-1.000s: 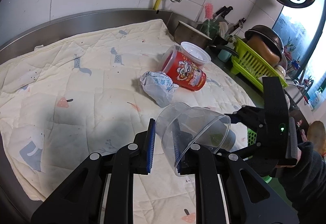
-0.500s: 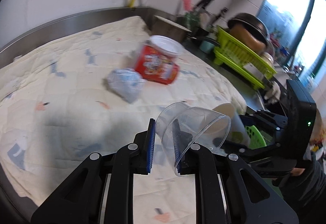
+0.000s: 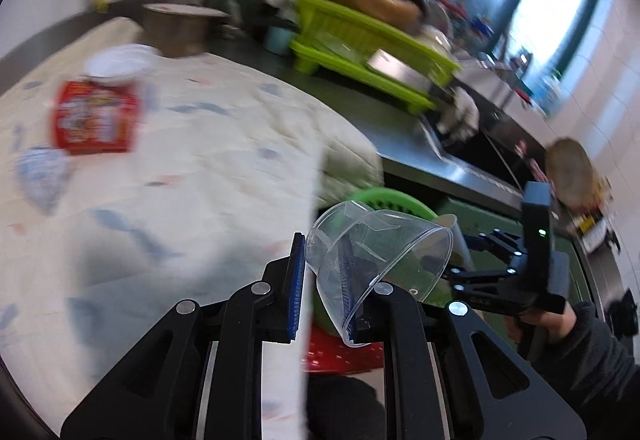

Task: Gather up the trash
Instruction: 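Drop the clear cup and white paper cup into the green basket with both grippers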

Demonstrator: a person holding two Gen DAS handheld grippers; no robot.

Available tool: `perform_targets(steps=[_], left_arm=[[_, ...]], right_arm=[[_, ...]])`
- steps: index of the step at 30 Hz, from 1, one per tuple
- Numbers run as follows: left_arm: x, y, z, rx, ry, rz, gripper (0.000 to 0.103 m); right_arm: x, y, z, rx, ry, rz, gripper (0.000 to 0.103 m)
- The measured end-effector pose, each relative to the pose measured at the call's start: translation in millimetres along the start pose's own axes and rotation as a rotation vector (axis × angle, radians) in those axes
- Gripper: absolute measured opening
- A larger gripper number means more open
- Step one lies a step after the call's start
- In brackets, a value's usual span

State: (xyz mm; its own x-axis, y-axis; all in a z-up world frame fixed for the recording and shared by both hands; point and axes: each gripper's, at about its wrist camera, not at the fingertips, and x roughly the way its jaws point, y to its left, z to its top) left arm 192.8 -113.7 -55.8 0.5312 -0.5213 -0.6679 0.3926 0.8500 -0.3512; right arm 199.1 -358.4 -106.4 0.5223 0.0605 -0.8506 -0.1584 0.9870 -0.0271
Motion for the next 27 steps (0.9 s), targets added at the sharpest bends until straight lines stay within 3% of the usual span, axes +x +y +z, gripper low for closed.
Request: perform_targets(steps=[8, 21, 25, 27], left_arm=[[76.9, -58.1, -4.3, 0.093, 0.135, -0.034, 0.016], [153.5, -101.1, -15.0, 0.147, 0.264, -0.042, 0.018], [161.2, -106.9, -18.5, 0.146, 0.276, -0.04, 0.036], [161.5, -108.7, -20.1, 0.144, 0.278, -0.04, 0.04]], right_arm=[[14.6, -53.4, -31.7, 0.141, 0.012, -0.008, 0.069], [-11.8, -79.3, -51.5, 0.173, -0.056, -0.01, 0.072], [-23.5, -81.2, -54.4, 0.176, -0.083, -0.004, 0.072], [-28.0, -80.8, -55.3, 0.173, -0.092, -0.001, 0.073]])
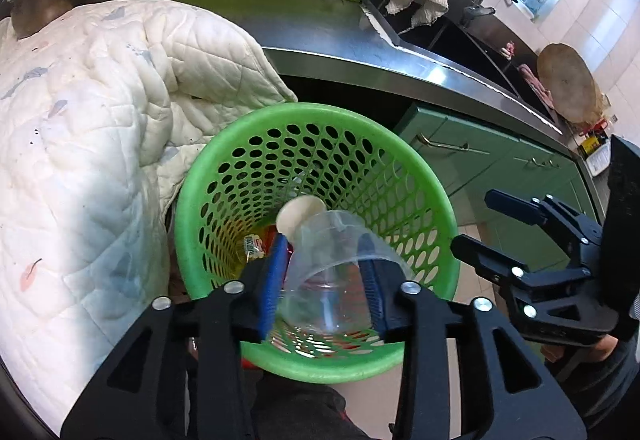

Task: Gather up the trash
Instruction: 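Drop the clear cup and white paper cup into the green basket with both grippers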

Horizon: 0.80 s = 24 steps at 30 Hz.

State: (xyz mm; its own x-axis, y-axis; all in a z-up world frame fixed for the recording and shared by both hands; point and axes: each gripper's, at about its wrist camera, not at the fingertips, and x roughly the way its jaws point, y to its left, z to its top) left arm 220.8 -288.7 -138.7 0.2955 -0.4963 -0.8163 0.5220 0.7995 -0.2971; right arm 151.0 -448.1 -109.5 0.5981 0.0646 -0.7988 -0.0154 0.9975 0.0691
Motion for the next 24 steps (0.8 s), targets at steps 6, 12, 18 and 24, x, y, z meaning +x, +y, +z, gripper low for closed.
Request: perform_targets(steps=[6, 12, 18, 24], left_arm=[[-6.2, -2.1, -1.6, -0.004, -0.013, -0.009, 0.049], [-36.5, 11.9, -5.3, -0.023, -0.062, 0.032, 0.051], [-84.9, 46.9, -11.8, -0.064, -0.143, 0.128, 0.056], [-142.3, 108.5, -23.1, -0.177, -0.235, 0.29, 0.06]], right_arm=[[-8.2, 3.2, 1.1, -0.003, -0.018, 0.008, 0.073], [-14.5, 13.9, 4.4, -0.026, -0.03, 0.015, 0.077], [-16.8, 35.6, 11.3, -0.063, -0.042, 0.041, 0.079], [-17.1, 69.1, 22.9, -0.114, -0.058, 0.089, 0.079]])
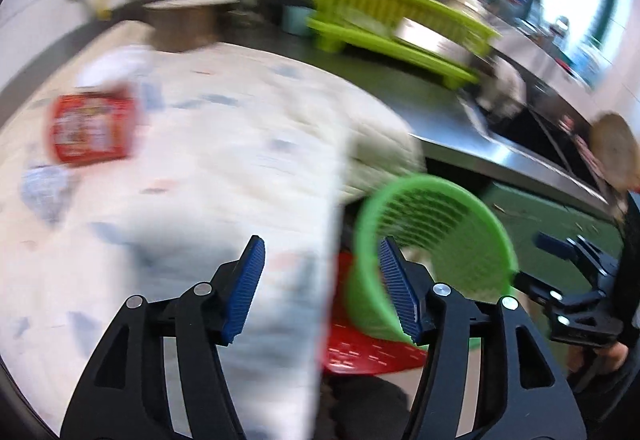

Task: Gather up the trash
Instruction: 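Drop the clear cup and white paper cup into the green basket with both grippers, then grasp the crumpled wrapper with the left gripper while the right grasps the white lid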

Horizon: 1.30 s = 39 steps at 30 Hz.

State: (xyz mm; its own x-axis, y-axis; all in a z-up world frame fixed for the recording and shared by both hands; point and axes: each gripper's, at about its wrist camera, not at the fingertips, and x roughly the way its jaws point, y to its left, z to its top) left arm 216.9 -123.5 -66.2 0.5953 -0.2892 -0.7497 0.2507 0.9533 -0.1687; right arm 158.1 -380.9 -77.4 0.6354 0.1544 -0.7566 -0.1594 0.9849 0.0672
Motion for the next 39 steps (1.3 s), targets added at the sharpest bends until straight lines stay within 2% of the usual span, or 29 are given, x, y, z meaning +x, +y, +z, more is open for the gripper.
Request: perform_targets(steps=[9, 13, 17, 26, 36, 39], left_arm=[[-36.6, 138.8, 16.6, -0.305, -0.082, 0.263, 0.063], [-33.2, 186.9, 22.2, -0.429, -0.066, 0.305, 0.064], [-21.7, 213.4, 29.7, -0.487, -0.058, 0.308, 0.064], [10.6, 239.0, 35.2, -0.596, -0.027, 0.24, 0.064], [25.3, 248.7, 37.1, -0.596, 0.0, 0.26, 0.066], [28.3, 252.0, 35.2, -0.579, 0.011, 0.261, 0.063]], right_arm=[[18.1, 57.8, 28.1, -0.095, -0.003, 0.079, 0.079], [26.0, 83.0, 41.0, -0.14, -0.004, 0.108, 0.079], [32.6, 104.9, 54.9, -0.189, -0.008, 0.136, 0.079], [48.9, 156.1, 91.0, -0.299, -0.02, 0.175, 0.079], [75.0, 197.2, 118.2, -0.396, -0.015, 0.195, 0.079], [84.5, 208.3, 127.0, -0.417, -0.004, 0.215, 0.079]])
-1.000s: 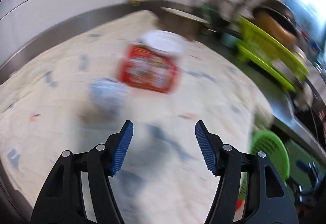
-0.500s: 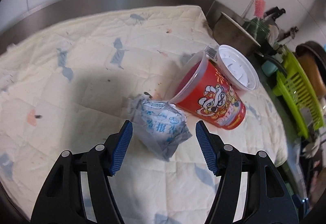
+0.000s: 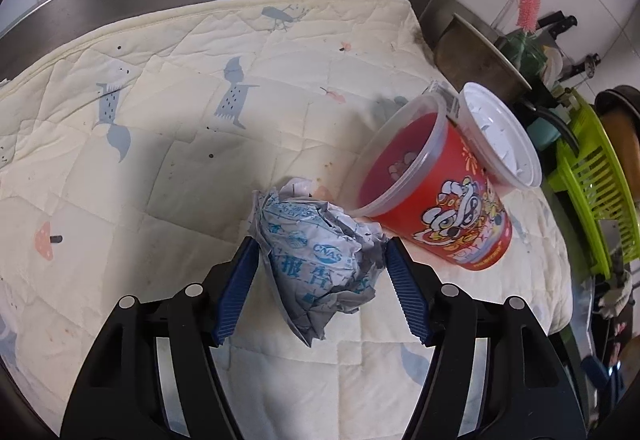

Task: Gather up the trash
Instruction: 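Grasp the crumpled wrapper with the left gripper while the right grasps the white lid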

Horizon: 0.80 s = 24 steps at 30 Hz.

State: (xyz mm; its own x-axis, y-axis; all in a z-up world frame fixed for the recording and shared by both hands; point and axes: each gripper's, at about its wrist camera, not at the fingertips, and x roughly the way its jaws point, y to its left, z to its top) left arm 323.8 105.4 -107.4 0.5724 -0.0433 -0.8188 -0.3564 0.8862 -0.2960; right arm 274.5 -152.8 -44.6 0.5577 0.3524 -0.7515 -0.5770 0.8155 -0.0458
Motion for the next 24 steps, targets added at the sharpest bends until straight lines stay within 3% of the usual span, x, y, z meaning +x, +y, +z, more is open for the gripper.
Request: perform_targets(steps=[5, 11, 24], left_arm=[[-0.6, 2.6, -2.3, 0.049, -0.002, -0.001, 0.051], [-9.1, 11.2, -4.2, 0.079, -0.006, -0.023, 0.044], [-24.8, 27.8, -4.0, 0.116, -0.02, -0.036, 0.042]], right_arm=[[19.4, 4.2, 22.0, -0.015, 0.005, 0.047, 0.079], [35.9, 0.3, 49.7, 0.049, -0.014, 0.087, 0.079], [88.7, -36.6, 137.6, 0.327, -0.032, 0.107, 0.036]])
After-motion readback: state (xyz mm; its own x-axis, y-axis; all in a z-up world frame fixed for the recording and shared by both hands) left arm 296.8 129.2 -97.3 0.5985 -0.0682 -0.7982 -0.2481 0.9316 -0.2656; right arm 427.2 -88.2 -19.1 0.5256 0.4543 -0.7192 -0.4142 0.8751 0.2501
